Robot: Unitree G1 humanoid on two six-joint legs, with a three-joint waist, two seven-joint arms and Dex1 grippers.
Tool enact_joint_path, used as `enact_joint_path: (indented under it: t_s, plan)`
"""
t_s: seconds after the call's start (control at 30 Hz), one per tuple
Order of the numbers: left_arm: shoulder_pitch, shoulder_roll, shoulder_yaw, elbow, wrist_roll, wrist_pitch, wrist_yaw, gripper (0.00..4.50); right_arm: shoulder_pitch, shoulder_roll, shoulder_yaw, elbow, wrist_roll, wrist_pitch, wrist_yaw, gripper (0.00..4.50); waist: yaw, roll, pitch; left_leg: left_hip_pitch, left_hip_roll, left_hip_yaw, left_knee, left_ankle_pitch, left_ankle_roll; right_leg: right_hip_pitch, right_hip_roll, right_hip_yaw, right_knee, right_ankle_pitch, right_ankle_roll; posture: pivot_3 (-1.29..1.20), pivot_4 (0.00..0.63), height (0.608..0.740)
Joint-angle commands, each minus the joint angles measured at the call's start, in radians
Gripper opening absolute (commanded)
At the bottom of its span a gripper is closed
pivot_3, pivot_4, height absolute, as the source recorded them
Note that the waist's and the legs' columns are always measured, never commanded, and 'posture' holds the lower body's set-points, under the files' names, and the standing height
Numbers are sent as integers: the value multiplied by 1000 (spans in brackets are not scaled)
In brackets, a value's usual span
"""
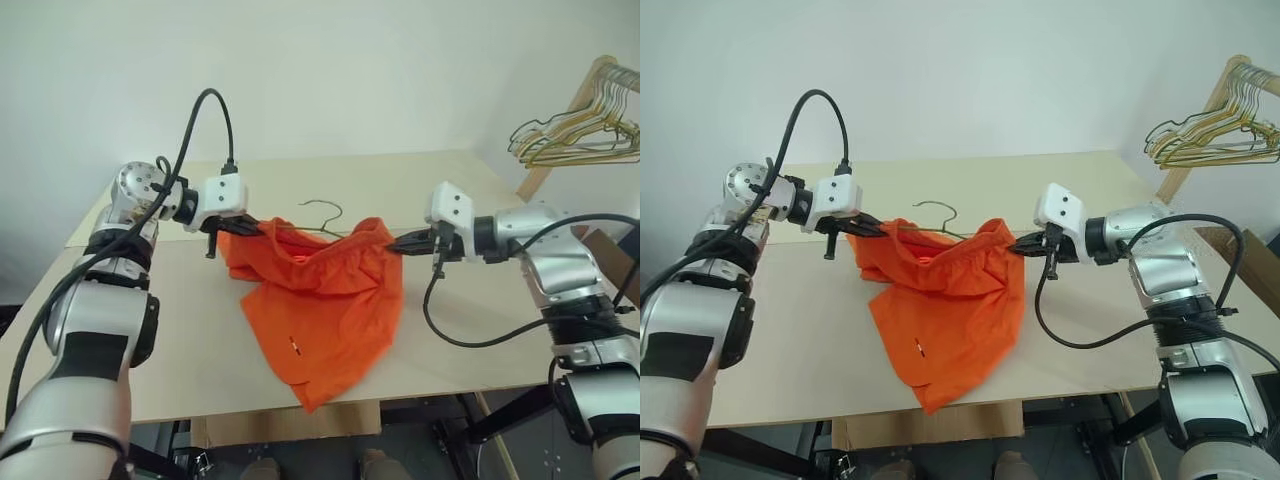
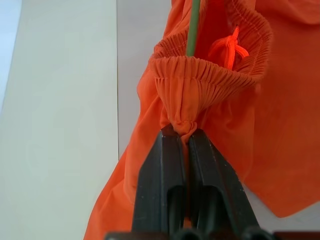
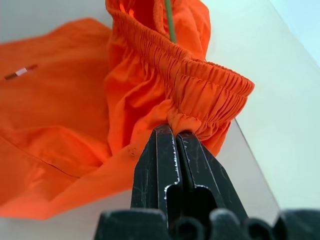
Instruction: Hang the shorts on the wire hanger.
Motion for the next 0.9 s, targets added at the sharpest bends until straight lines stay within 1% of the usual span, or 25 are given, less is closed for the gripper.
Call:
enact_joint_path:
  t_s: [0.03, 0.2, 0.3, 0.37, 0.4, 0.43, 0.47, 0.5, 0.6, 0.77, 0.9]
  plan:
    - [-11, 2, 28, -31, -12, -4, 29, 0, -21, 10, -26, -11, -5, -79, -21, 99, 1, 0, 0, 0, 0, 0, 0, 0, 0, 0, 0, 0, 0, 0, 0, -8, 0, 740]
    - [6, -8, 29, -30, -9, -10, 43, 0, -26, 10, -32, -21, -9, -138, -18, 99, 1, 0, 0, 0, 0, 0, 0, 0, 0, 0, 0, 0, 0, 0, 0, -12, 0, 740]
    - [14, -15, 46, -38, -28, -20, 30, 0, -25, -8, -6, -2, -60, -206, -17, 99, 1, 0, 0, 0, 0, 0, 0, 0, 0, 0, 0, 0, 0, 0, 0, -12, 0, 740]
    - [16, -21, 63, -44, -44, -19, 21, 0, -30, -12, 4, 19, -88, -206, -24, 497, 2, 0, 0, 0, 0, 0, 0, 0, 0, 0, 0, 0, 0, 0, 0, -12, 0, 740]
    - [16, -23, 70, -48, -54, -14, 10, 0, -37, -5, 3, 37, -109, -210, -54, 685, 2, 0, 0, 0, 0, 0, 0, 0, 0, 0, 0, 0, 0, 0, 0, -12, 0, 740]
    - [17, -24, 74, -52, -58, -12, 1, 0, -47, 2, 0, 58, -131, -220, -84, 977, 1, 0, 0, 0, 0, 0, 0, 0, 0, 0, 0, 0, 0, 0, 0, -11, 0, 740]
    - [19, -23, 76, -55, -59, -13, -7, 0, -56, 6, -1, 79, -148, -237, -108, 1411, 1, 0, 0, 0, 0, 0, 0, 0, 0, 0, 0, 0, 0, 0, 0, -10, 0, 740]
    - [21, -22, 77, -58, -59, -13, -10, 0, -63, 8, -3, 96, -156, -245, -117, 1694, 0, 0, 0, 1, 0, 0, 0, 0, 0, 0, 0, 0, 0, 0, 0, -10, 0, 740]
    - [28, -26, 88, -62, -68, -4, -1, 0, -61, -2, 1, 125, -154, -291, -89, 1694, -2, 0, 0, 1, 0, 0, 0, 0, 0, 0, 0, 0, 0, 0, 0, -11, 0, 740]
    - [29, -36, 97, -67, -81, 1, -15, 0, -72, 18, 14, 175, -187, -301, -116, 1694, -1, 0, 0, 1, 0, 0, 0, 0, 0, 1, 0, 0, 0, 0, -1, -12, 0, 740]
    - [32, -43, 109, -70, -91, 1, -30, 0, -71, 28, -4, 181, -140, -307, -78, 1694, -2, 0, 0, 1, 0, 0, 0, 0, 0, 1, 0, 0, 0, 0, -1, -14, 0, 740]
